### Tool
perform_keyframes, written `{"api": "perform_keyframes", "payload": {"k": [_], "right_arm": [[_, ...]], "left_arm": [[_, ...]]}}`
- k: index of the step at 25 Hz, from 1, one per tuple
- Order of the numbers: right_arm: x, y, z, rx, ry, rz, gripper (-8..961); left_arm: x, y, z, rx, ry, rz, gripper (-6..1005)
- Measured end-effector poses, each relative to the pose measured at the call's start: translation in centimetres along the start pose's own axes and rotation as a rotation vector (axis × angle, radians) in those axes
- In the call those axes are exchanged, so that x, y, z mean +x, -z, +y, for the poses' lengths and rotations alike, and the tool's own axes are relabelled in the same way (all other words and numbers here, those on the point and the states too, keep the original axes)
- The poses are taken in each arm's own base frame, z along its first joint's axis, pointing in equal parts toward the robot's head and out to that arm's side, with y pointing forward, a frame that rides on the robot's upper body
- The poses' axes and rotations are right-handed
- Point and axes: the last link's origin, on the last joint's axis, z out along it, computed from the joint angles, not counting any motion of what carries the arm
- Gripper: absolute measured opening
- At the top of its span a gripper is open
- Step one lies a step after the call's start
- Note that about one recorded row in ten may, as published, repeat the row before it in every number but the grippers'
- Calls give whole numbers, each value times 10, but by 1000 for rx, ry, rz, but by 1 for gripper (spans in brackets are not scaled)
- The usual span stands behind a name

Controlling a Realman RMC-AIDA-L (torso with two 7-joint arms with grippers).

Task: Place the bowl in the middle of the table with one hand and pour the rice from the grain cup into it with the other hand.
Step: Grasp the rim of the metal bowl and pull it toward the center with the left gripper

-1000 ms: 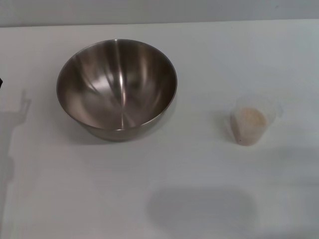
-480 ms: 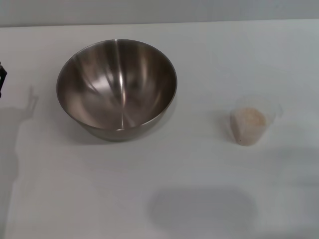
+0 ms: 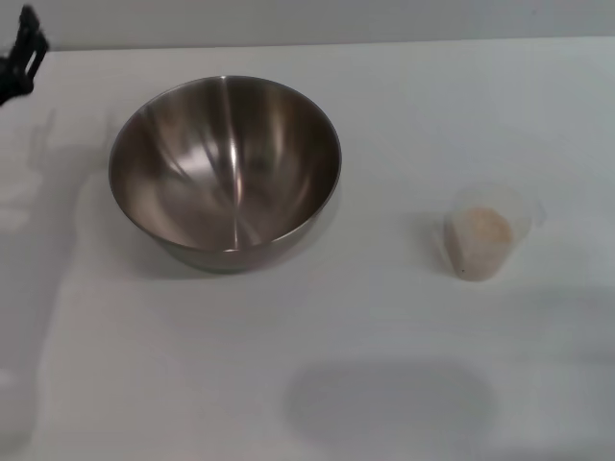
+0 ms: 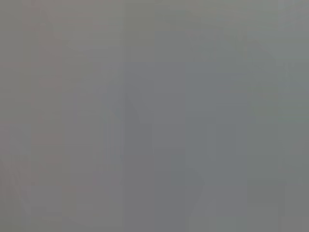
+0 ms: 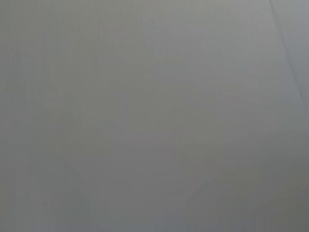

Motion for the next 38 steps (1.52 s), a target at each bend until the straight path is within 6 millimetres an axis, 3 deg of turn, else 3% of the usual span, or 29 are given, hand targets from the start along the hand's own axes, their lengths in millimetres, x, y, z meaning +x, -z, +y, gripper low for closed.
{"api": "perform_keyframes", "payload": {"k": [1,6,16,20,24,38], "right_arm": [[0,0,0,0,0,2,752],[1,0,0,0,-1,6,753],[5,-5,2,-9,-4,25,752],[7,-7,3,-13,-4,32,752],[7,-7,3,-14,-5,33,753],[7,-8,2,-11,-2,32,753]], "left_arm": [[10,-15,3,-36,6,-49,834],[33,-38,8,-73,20,-209,834],[91,-58,38,-216,8,-637,835],[93,-60,45,-271,9,-723,835],[83,-60,48,-298,-7,-787,835],[58,-55,44,-299,1,-872,836]]}}
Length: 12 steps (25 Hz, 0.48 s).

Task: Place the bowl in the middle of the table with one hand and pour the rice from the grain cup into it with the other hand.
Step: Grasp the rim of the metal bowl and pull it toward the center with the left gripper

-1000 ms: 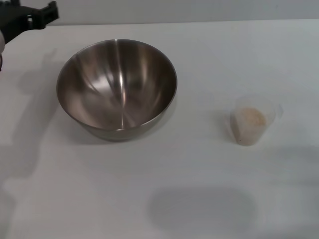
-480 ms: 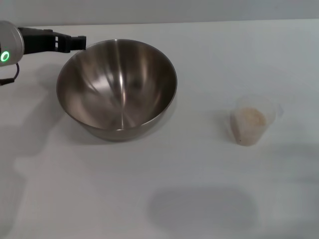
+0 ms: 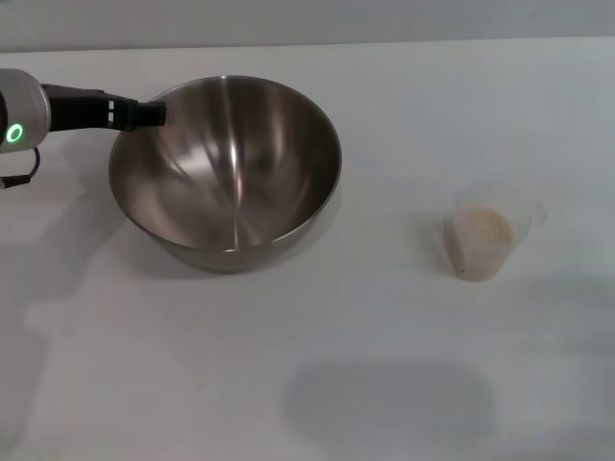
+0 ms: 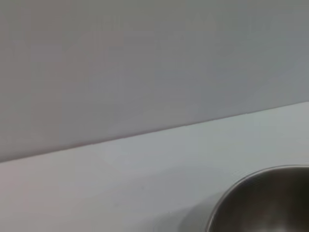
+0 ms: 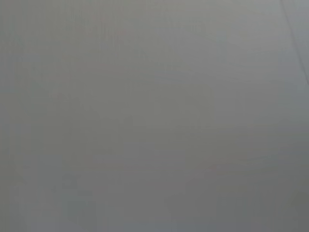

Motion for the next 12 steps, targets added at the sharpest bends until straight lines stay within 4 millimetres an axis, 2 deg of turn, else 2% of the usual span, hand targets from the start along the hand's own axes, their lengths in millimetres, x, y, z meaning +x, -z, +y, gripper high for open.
{"api": "perform_keyframes", "payload": {"k": [12], "right_arm": [[0,0,1,-4,-1,0,753]], "left_arm": [[-7,-9,-3,2,11,-9,836]]}}
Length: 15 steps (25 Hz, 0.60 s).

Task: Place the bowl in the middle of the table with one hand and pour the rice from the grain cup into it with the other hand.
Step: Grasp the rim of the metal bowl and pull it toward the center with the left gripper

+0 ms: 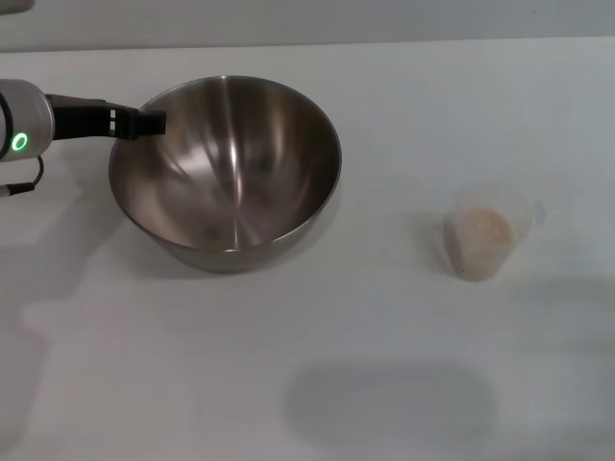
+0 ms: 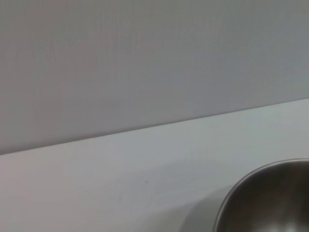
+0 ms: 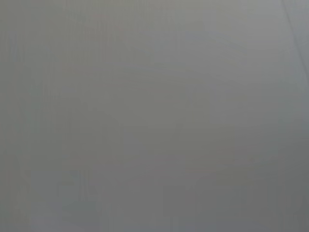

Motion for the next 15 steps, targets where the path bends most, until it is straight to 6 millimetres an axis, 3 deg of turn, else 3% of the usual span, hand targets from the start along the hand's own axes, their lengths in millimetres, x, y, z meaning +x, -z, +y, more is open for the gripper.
{"api": "perform_keyframes", "payload": {"k": [15], "right_arm": [[0,0,-1,0,2,3,753]], "left_arm": [[-13,-10,4,-21,2,-50,837]]}}
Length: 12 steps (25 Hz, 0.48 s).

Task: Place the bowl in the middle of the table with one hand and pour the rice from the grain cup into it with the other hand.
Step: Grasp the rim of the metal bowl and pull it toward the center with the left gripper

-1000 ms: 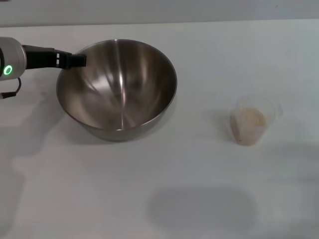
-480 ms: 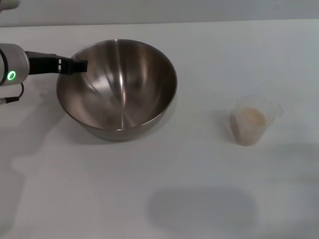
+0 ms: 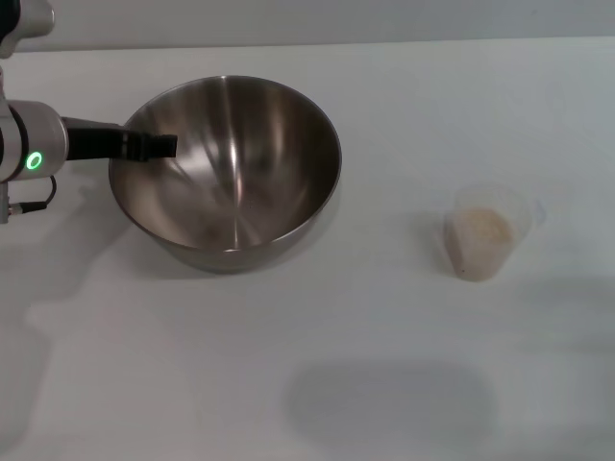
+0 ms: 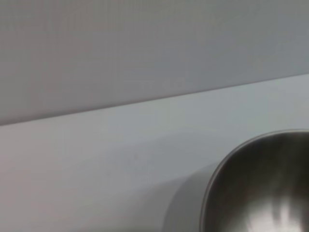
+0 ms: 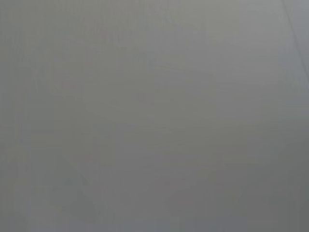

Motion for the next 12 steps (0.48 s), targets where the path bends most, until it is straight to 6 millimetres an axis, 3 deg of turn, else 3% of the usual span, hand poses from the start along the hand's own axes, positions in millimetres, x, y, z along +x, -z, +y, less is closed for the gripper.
{"api": "perform_keyframes", "payload": {"k": [12], "right_arm": [[2,1,0,2,0,18,752]], "left_arm": [[-7,-5,-1,1,5,-23,835]]}}
